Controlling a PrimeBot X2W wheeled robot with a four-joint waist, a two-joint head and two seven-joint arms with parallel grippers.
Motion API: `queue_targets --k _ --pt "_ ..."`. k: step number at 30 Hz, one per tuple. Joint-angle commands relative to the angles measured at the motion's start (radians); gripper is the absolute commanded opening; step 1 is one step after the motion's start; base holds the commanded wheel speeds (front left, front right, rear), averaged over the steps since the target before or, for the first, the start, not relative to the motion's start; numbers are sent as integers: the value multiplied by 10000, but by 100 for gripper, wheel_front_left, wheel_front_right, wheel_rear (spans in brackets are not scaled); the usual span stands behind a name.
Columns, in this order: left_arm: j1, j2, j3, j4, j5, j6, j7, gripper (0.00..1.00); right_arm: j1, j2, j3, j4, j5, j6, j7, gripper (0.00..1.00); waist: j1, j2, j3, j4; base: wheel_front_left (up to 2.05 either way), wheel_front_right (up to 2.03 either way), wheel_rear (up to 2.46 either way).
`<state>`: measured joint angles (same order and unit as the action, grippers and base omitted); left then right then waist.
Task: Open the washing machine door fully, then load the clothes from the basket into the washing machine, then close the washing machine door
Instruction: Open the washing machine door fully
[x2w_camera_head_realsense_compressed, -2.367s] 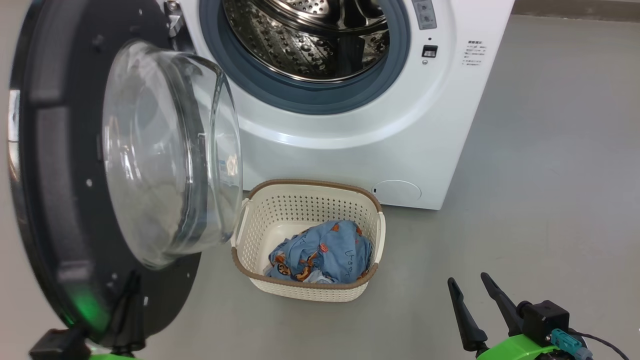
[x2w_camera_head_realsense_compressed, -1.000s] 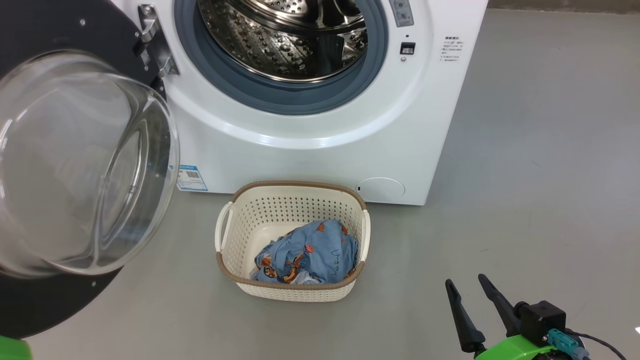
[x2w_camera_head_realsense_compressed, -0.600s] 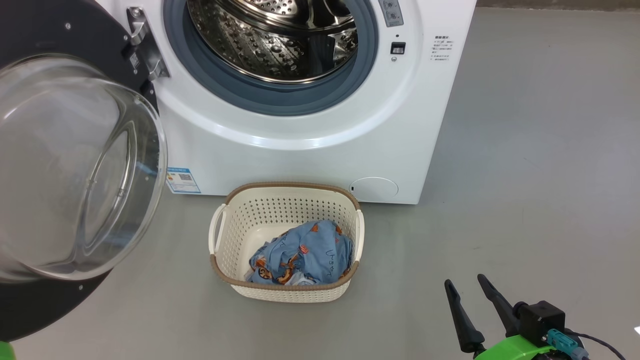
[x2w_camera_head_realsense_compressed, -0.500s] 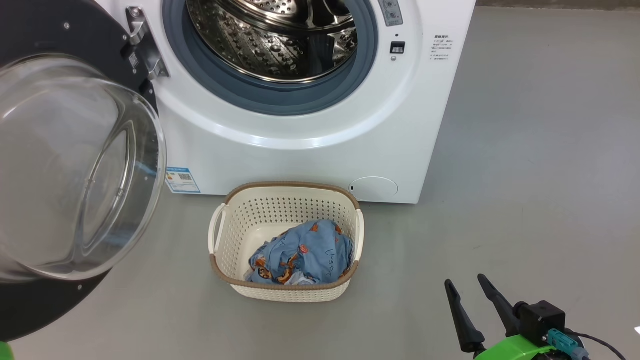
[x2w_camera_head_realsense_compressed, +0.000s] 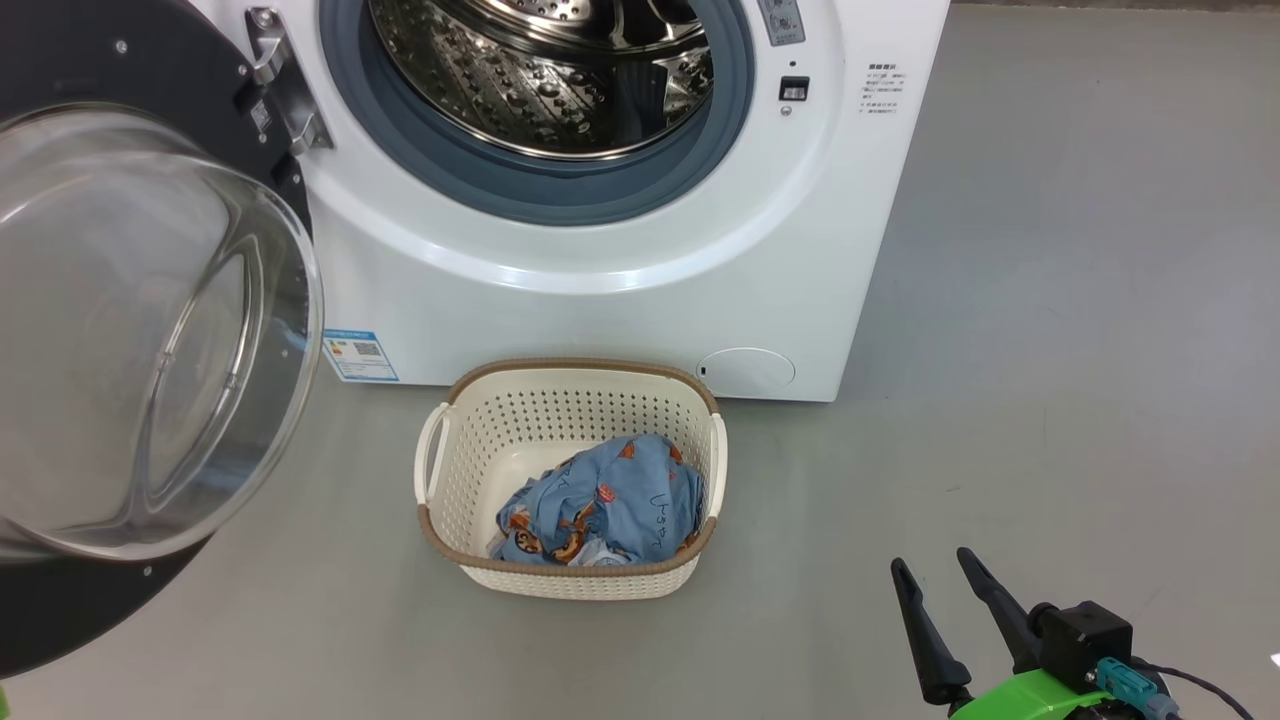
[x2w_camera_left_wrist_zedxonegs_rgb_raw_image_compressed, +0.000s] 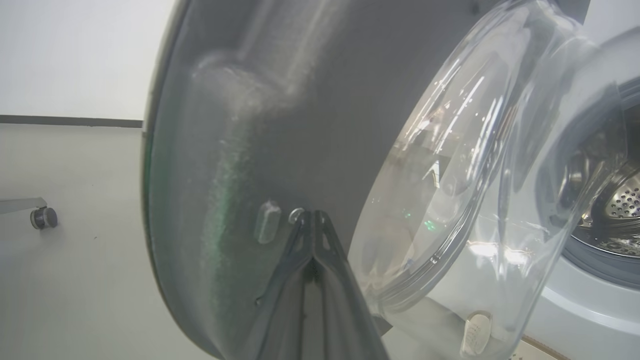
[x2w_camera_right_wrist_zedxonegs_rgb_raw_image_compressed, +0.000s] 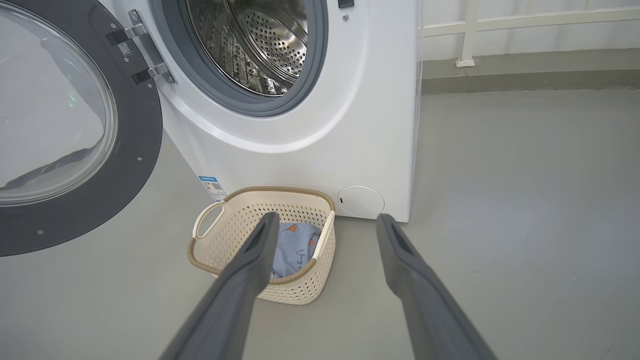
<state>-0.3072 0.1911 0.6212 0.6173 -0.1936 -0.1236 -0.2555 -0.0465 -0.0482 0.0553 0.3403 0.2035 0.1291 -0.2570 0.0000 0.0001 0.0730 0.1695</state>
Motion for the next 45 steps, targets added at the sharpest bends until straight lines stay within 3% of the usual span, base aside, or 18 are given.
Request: queue_targets --k 1,11,17,34,35,36,37,39,45 --pt "-360 640 292 -213 150 12 -63 0 -358 -20 251 -202 -53 16 -48 100 0 -1 9 -4 0 0 0" --pt "-226 403 224 -734 234 -36 -63 0 -316 -20 199 -250 1 16 -48 100 0 -1 -13 22 0 0 0" --pt "74 -40 -61 -1321 162 -62 -63 0 -295 -20 175 -284 35 16 -48 100 0 -1 -24 100 0 0 0" --pt "1354 -1053 -1706 -3611 -161 -70 -63 0 -307 -20 153 -245 172 16 -48 100 0 -1 -79 91 0 0 0" --pt "1447 -1091 -1870 -3718 -198 -70 -63 4 -304 -20 146 -239 180 16 -48 100 0 -1 -83 90 0 0 0" --pt "1533 -1130 -2003 -3826 -260 -70 -63 30 -304 -20 137 -235 184 16 -48 100 0 -1 -87 91 0 0 0" --pt "1533 -1130 -2003 -3826 -260 -70 -63 30 -304 -20 137 -235 184 16 -48 100 0 -1 -87 91 0 0 0" --pt "1727 -1183 -2274 -4073 -289 -70 -63 99 -305 -20 119 -232 181 16 -48 100 0 -1 -104 93 0 0 0" --pt "2159 -1310 -2700 -4704 -364 -70 -63 100 -279 -20 101 -219 180 16 -48 100 0 -1 -204 102 0 0 0"
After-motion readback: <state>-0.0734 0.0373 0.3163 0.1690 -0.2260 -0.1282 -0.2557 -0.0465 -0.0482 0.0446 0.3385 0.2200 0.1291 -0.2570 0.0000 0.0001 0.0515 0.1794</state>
